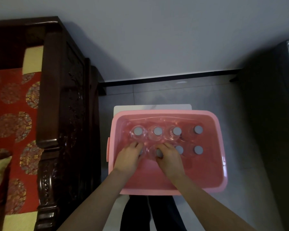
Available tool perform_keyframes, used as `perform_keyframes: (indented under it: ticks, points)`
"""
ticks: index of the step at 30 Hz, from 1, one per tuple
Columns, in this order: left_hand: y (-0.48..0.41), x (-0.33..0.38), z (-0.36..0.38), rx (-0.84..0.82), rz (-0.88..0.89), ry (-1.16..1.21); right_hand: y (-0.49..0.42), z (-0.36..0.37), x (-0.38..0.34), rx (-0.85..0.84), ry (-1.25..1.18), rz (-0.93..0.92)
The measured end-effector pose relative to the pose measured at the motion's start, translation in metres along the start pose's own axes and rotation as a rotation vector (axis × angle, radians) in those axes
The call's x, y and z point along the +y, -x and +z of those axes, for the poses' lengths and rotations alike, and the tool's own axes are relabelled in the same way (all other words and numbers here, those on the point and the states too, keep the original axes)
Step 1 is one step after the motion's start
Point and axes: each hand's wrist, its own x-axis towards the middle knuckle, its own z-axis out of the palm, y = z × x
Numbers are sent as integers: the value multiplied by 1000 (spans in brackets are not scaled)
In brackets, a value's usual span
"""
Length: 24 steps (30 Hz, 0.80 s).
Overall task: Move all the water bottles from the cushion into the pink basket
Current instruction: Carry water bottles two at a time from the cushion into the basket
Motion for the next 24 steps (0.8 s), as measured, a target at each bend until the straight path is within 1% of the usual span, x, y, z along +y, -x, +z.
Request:
perform_keyframes:
  ticks: [3, 6, 8, 11, 14, 16, 18, 20, 22, 24]
  points:
    - [0, -3, 0, 4, 37, 2, -5, -3, -2, 23, -1, -48]
    - [1, -4, 1, 55, 51, 9, -8, -4, -5, -43, 72, -79]
    - [2, -3, 3, 55, 53, -18, -7, -2, -5, -97, 96, -98]
    - [2, -2, 3, 59, 51, -38, -4, -2, -9, -147, 37, -89]
    - [2, 1, 0, 43, 50, -37, -1, -9, -12, -156, -31, -67]
    - [2, 2, -4, 12, 45, -33, 1, -17, -13, -128, -71, -59]
    - [1, 3, -12, -19, 43, -36, 4, -28, -13, -55, -76, -60]
    - [1, 4, -25, -13, 56, -40, 4, -43, -13, 35, -52, -52]
    - [0, 4, -40, 60, 74, -4, 3, -59, -14, 104, -41, -45]
    - [0, 6, -64, 170, 51, 86, -2, -76, -18, 162, -7, -69]
